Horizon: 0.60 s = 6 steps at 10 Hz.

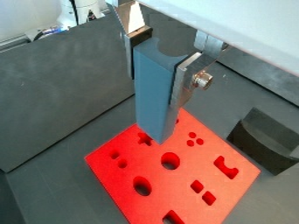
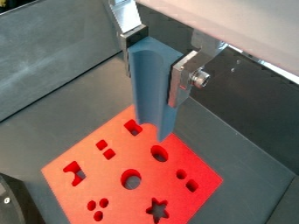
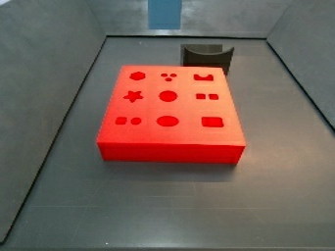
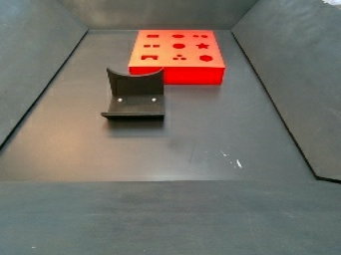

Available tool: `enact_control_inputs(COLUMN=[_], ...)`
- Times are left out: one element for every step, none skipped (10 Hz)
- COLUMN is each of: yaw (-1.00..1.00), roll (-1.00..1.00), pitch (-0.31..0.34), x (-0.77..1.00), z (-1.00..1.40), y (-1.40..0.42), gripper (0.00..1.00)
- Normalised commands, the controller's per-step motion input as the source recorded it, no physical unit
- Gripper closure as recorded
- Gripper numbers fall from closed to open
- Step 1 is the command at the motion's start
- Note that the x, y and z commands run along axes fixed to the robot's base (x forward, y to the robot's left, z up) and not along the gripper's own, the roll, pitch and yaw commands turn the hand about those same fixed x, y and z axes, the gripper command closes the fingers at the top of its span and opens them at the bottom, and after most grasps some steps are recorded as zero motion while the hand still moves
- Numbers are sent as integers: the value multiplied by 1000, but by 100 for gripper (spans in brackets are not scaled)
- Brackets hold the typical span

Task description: Insert the arch object.

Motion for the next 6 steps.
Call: enact_control_inputs(yaw=[0,-109,-146,-149,-160,-163], roll=[40,53,30,14,0,0], pitch=[-84,-91,-103,-106,-110,-110], x=[129,346,420,489,580,611], z=[-354,-549,-629,-643,-646,-637], y=[103,271,403,434,477,474], gripper=[100,100,100,100,100,100])
